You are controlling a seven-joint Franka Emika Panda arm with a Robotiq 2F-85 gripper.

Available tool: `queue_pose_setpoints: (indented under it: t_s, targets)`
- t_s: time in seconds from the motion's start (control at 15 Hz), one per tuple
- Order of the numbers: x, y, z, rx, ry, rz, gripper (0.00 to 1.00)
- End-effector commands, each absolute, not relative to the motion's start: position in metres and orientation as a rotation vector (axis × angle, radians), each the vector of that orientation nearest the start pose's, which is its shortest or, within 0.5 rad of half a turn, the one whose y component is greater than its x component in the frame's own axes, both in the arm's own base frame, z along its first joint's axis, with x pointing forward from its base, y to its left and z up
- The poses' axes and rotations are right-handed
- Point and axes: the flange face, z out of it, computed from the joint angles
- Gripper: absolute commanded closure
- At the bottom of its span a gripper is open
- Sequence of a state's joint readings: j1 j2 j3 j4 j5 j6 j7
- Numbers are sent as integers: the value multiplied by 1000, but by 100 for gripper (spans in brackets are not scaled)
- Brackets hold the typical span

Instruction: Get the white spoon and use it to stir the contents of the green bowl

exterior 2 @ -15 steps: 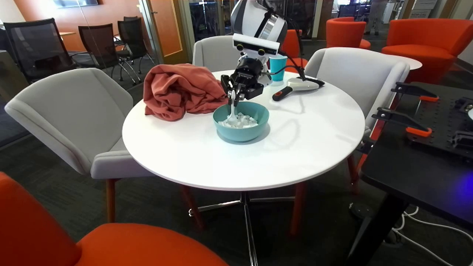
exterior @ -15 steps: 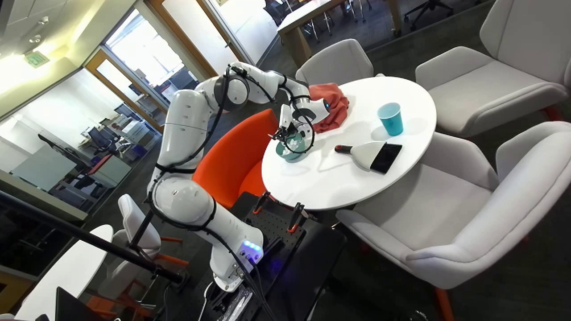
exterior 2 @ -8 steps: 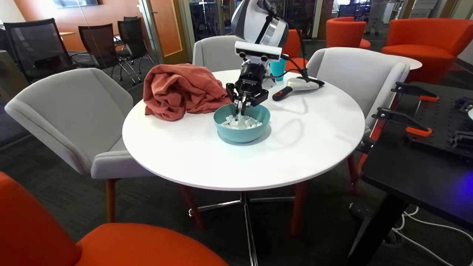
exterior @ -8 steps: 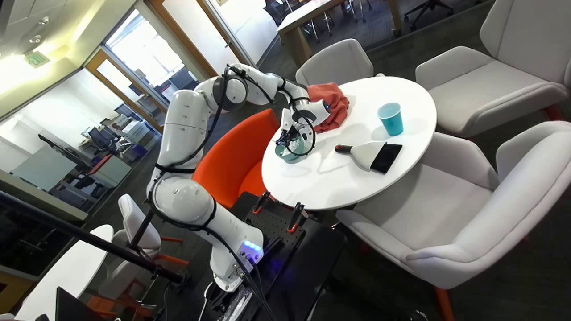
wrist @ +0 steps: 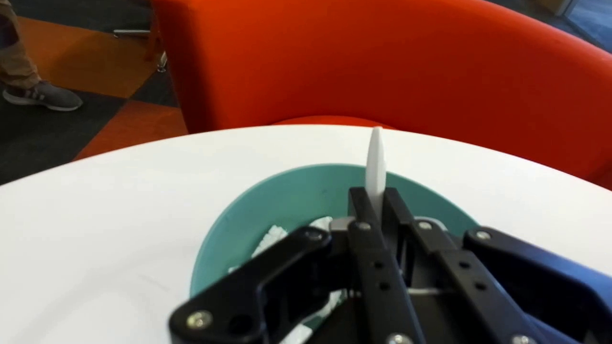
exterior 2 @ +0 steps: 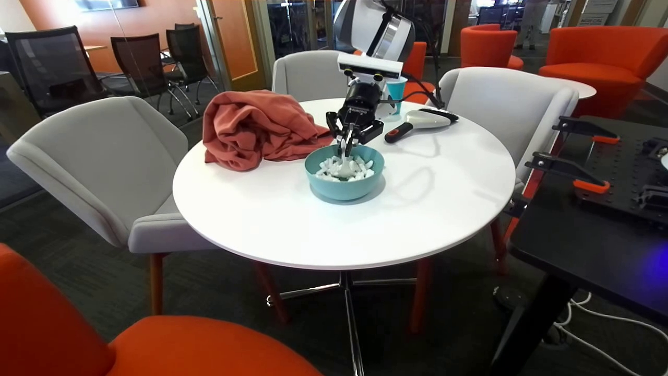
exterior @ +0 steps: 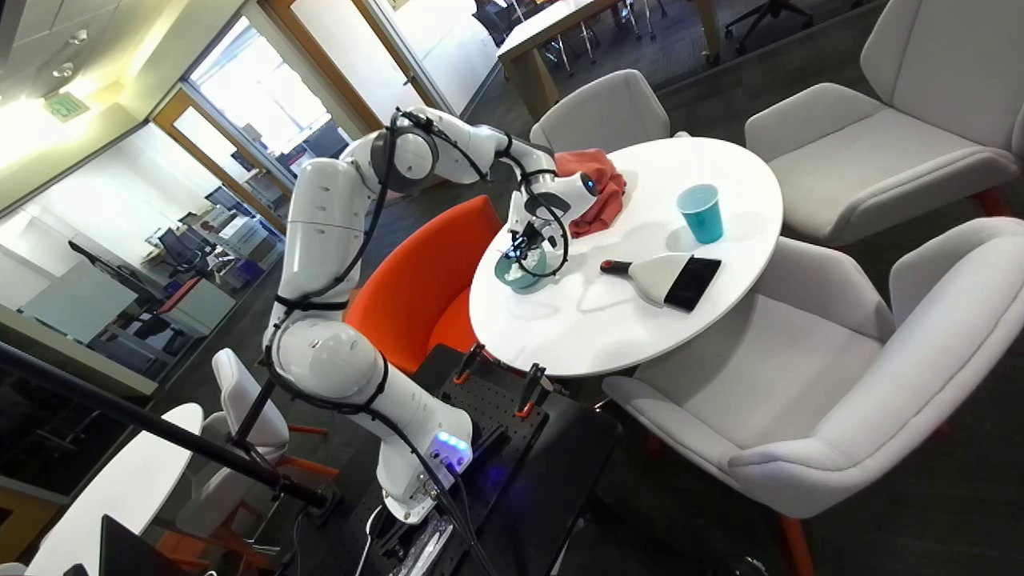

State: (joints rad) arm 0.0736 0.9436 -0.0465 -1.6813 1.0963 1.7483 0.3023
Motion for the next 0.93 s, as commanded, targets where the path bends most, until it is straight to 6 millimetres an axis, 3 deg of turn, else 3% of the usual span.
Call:
queue_pose_setpoints:
  t_s: [0.0,0.27,0.87]
  targets:
    - [577,87,59,-1949,1084,1039,97]
    - [582,91,56,-1956,1052,1035,97]
    - [583,124,58,-1992,905,1063,97]
